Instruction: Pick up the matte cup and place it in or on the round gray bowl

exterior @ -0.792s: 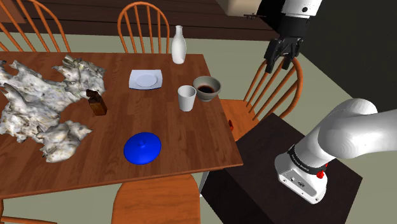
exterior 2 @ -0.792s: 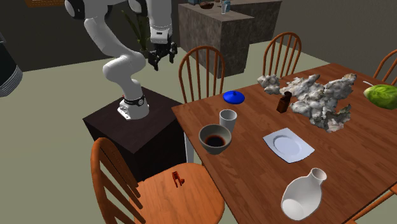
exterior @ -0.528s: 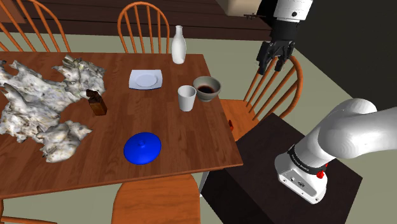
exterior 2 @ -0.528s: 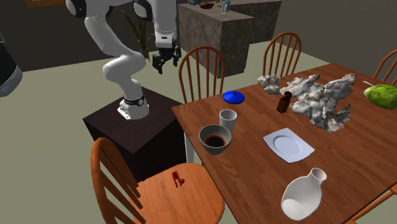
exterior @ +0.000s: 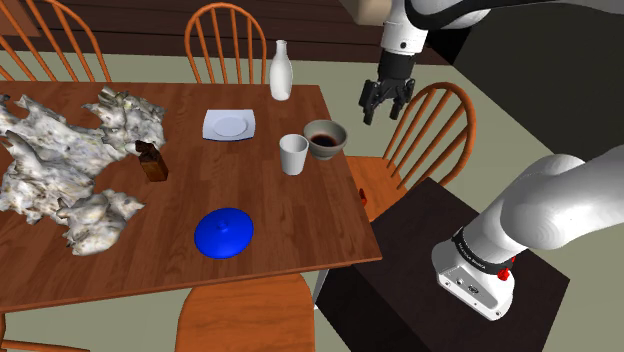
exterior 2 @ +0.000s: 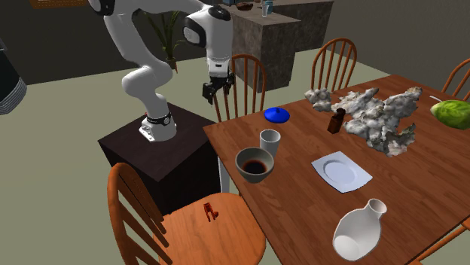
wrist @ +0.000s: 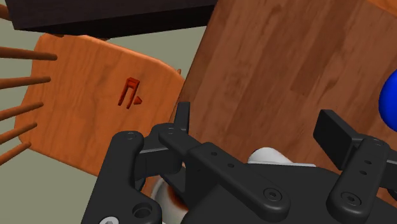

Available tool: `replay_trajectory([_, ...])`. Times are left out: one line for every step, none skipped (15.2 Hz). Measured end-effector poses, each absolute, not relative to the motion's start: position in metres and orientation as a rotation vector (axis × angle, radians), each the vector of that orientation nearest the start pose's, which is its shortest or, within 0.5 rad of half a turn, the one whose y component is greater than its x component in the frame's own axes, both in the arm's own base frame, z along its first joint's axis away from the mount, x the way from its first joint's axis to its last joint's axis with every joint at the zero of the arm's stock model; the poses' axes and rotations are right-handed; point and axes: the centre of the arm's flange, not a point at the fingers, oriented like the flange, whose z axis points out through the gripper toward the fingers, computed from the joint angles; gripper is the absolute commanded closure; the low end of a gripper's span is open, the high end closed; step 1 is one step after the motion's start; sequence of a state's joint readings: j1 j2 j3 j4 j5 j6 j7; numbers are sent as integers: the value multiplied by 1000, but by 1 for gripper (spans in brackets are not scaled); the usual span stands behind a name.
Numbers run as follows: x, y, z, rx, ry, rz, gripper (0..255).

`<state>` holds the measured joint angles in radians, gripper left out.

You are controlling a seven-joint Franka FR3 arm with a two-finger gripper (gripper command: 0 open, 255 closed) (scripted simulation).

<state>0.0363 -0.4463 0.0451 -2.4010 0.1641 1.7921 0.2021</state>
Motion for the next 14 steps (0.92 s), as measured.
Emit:
replay_trajectory([404,49,459,-3004,267,268,0])
replay_trajectory([412,52,449,-3004,269,265,0])
replay_trajectory([421,57,441,-3003,272,261,0])
replay_trajectory([430,60,434,-3003,274,257,0])
replay_trajectory([439,64,425,-3003,276,253,0])
replay_trajectory([450,65,418,-3002,279,250,0])
replay_trajectory([462,66,409,-3002,281,245,0])
replay_trajectory([471,68,402,-3002,284,242,0])
replay_trajectory([482,74,395,-3001,286,238,0])
replay_trajectory([493,79,391,-3001,288,234,0])
replay_trajectory([502,82,383,-3000,291,231,0])
replay_trajectory([509,85,375,-3000,293,227,0])
replay_trajectory([520,88,369,-3000,295,223,0])
replay_trajectory([530,89,361,-2999,297,219,0])
